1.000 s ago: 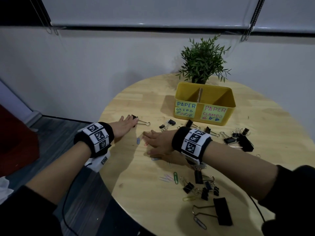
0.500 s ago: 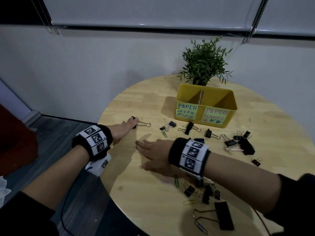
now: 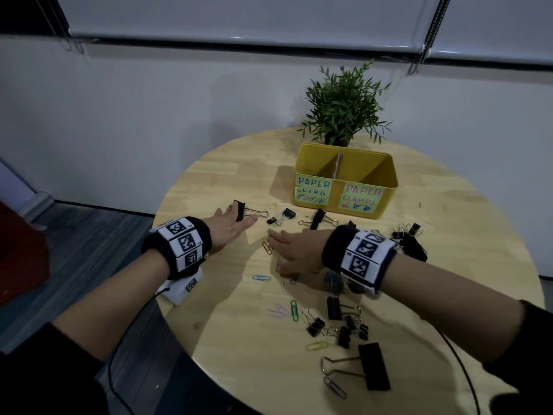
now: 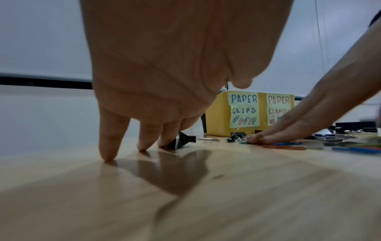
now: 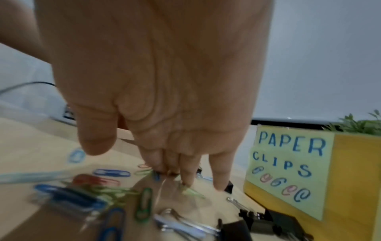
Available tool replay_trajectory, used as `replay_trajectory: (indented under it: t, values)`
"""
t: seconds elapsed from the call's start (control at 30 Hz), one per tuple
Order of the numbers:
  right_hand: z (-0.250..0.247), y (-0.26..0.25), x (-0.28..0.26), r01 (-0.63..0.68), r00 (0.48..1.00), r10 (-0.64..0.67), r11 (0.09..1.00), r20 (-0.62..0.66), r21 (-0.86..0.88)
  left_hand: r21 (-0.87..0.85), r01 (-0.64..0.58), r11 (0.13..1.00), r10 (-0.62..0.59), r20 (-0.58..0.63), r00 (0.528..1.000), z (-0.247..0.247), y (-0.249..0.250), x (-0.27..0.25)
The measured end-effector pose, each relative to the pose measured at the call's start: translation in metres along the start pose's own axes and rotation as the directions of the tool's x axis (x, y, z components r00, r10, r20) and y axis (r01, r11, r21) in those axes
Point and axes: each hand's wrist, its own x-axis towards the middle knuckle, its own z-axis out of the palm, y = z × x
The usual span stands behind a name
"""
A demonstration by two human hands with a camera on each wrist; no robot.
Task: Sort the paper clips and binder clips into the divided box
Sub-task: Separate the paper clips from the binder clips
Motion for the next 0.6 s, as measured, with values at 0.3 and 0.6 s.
replay_trajectory:
  t: [0.3,0.6]
  values:
    - [0.018,0.073,-0.092,-0.15,0.948,0.22,0.946,-0.23,0.287,0.249,-0.057,0.967,0.121,-0.252,0.96,0.014,-0.005,-0.037]
    - [0.057,0.055,-0.075,-0.191,0.936,0.317,0.821,-0.151,0.538,0.131,-0.231,0.964,0.235,-0.023,0.972,0.04,0.048,-0.03]
